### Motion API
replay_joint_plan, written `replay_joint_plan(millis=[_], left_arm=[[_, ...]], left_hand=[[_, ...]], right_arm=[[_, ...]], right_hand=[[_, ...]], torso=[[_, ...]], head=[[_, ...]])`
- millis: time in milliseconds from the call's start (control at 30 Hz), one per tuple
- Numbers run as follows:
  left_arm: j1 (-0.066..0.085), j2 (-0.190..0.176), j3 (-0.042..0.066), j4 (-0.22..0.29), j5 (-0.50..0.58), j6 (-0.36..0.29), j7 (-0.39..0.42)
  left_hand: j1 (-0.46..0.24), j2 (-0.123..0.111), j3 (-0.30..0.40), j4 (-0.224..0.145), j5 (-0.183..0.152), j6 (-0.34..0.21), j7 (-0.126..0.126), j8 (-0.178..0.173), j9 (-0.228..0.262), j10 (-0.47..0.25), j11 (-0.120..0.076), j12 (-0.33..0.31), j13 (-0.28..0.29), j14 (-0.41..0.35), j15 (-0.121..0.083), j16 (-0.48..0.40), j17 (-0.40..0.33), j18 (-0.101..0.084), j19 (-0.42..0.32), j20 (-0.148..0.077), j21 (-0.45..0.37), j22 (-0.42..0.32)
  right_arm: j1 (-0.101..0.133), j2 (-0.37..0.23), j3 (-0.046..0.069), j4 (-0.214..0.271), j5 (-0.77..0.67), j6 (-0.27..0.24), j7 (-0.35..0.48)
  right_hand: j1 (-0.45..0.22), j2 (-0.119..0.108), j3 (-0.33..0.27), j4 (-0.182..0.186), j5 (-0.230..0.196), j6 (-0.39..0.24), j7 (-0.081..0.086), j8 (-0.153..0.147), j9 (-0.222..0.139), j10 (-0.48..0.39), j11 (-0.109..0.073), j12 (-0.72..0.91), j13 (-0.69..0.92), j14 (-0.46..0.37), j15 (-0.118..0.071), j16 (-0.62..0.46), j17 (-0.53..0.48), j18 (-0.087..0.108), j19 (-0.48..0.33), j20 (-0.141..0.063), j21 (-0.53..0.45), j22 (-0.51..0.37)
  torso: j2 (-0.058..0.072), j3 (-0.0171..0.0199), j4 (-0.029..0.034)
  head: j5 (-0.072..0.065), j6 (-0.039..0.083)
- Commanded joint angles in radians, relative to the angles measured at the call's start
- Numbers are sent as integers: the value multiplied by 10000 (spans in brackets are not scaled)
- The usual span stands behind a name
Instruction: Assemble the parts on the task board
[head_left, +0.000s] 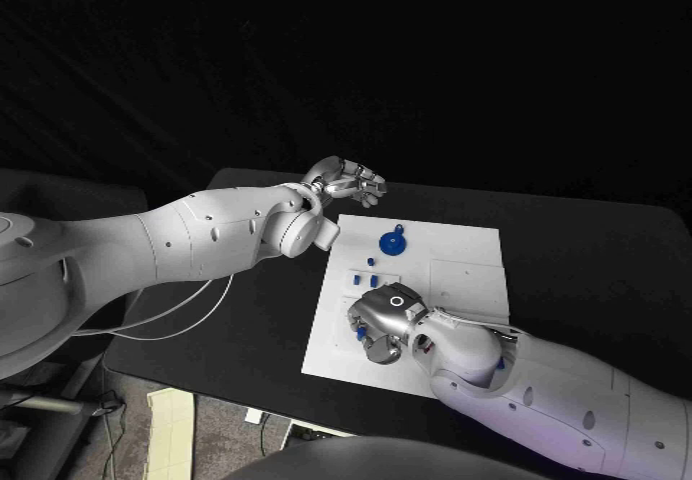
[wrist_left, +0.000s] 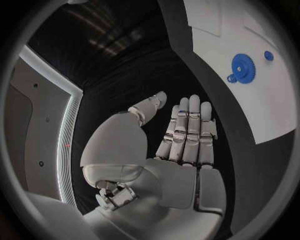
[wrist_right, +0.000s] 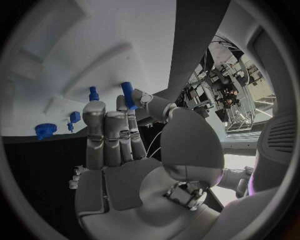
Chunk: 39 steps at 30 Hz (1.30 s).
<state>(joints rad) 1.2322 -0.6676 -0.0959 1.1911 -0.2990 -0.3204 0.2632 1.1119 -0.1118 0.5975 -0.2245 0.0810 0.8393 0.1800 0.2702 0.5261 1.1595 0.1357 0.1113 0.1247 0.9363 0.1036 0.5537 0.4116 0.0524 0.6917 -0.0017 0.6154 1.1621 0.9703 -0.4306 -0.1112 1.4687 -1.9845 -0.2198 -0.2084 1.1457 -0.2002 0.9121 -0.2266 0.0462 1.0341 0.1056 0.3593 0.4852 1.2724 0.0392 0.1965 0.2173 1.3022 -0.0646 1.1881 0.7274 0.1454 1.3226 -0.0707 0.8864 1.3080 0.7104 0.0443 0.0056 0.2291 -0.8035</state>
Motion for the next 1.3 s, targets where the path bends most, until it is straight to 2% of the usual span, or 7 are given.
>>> replay_joint_plan(millis=[33, 633, 667, 700, 767, 1000, 1300], left_arm=[[13, 23, 8, 14, 44, 122, 75], [14, 5, 8, 7, 44, 129, 50], [14, 6, 8, 7, 44, 135, 46], [14, 6, 8, 6, 44, 155, 30], [14, 0, 8, 10, 44, 155, 20], [14, -25, 8, 23, 44, 172, 0], [14, -87, 7, 25, 44, 125, 3]], left_hand=[[1, 83, -46, 15, -31, -81, -2, 47, -15, -58, -12, -38, -10, 25, 28, -54, 15, 98, 22, 81, -39, 11], [1, 84, -48, 12, -31, -85, -2, 50, -17, -61, -11, -38, -11, 26, 29, -68, 29, 98, 23, 81, -46, 15], [1, 84, -49, 12, -31, -85, -2, 50, -18, -61, -11, -38, -11, 26, 29, -69, 29, 98, 23, 81, -46, 15], [1, 83, -49, 11, -31, -86, -1, 50, -18, -62, -11, -38, -11, 26, 29, -71, 31, 98, 23, 81, -47, 16], [1, 82, -50, 11, -32, -87, -1, 50, -18, -63, -10, -39, -12, 26, 29, -73, 33, 98, 23, 81, -48, 16], [-1, 79, -52, 10, -33, -91, 0, 50, -21, -68, -9, -41, -13, 25, 30, -82, 41, 97, 23, 82, -53, 19], [4, 70, -54, 2, -35, -113, 6, 46, -29, -90, 0, -51, -20, 16, 35, -112, 61, 97, 19, 85, -68, 24]], right_arm=[[-54, 27, -70, 31, -95, 286, 85], [-52, -13, -134, -54, 535, -88, 293], [-52, -17, -134, -53, 578, -151, 301], [-52, -23, -134, -50, 586, -312, 290], [-52, -43, -134, -46, 623, -540, 224], [-50, -200, -134, -8, 1134, -973, 236], [-46, -629, -108, 427, 1243, -1426, 264]], right_hand=[[-11, 59, 43, -5, 26, 65, 13, 38, 19, 203, 3, 20, 14, -49, -84, 25, -11, 1164, 4, -47, 40, 163], [-79, -11, 71, -35, 40, 32, 28, 7, 6, 155, 20, -2, 19, -62, -68, 3, -29, 1164, -23, -38, 23, 156], [-107, -79, 61, -53, 48, -23, 51, -28, -11, 94, 40, -34, 7, -64, -49, -5, -36, 1164, -32, -30, 17, 153], [-514, -599, -326, -80, 186, -410, 212, -242, -101, -359, 186, -281, -102, -52, 78, 3, -36, 1112, -4, 7, 52, 166], [-731, -731, -868, -191, 89, -971, 462, -546, -234, -977, 464, -617, -276, -3, 350, 19, -50, 1129, 25, 51, 56, 152], [-574, -895, -1386, -303, 76, -1616, 697, -852, -397, -1796, 716, -1011, -622, -146, 610, -122, -181, 1164, -155, 177, -197, 25], [-538, -966, -1616, -389, 87, -1876, 751, -933, -464, -2076, 806, -1081, -804, -216, 697, -204, -280, 1164, -237, 250, -372, -50]], torso=[[-1, 1, 2], [-2, 13, -10], [-2, 13, -10], [-2, 13, -10], [-3, 10, -5], [-2, 3, -3], [-5, 10, -2]], head=[[-3, -7], [-3, -15], [-3, -15], [-3, -15], [-6, -13], [-88, 44], [-82, 66]])
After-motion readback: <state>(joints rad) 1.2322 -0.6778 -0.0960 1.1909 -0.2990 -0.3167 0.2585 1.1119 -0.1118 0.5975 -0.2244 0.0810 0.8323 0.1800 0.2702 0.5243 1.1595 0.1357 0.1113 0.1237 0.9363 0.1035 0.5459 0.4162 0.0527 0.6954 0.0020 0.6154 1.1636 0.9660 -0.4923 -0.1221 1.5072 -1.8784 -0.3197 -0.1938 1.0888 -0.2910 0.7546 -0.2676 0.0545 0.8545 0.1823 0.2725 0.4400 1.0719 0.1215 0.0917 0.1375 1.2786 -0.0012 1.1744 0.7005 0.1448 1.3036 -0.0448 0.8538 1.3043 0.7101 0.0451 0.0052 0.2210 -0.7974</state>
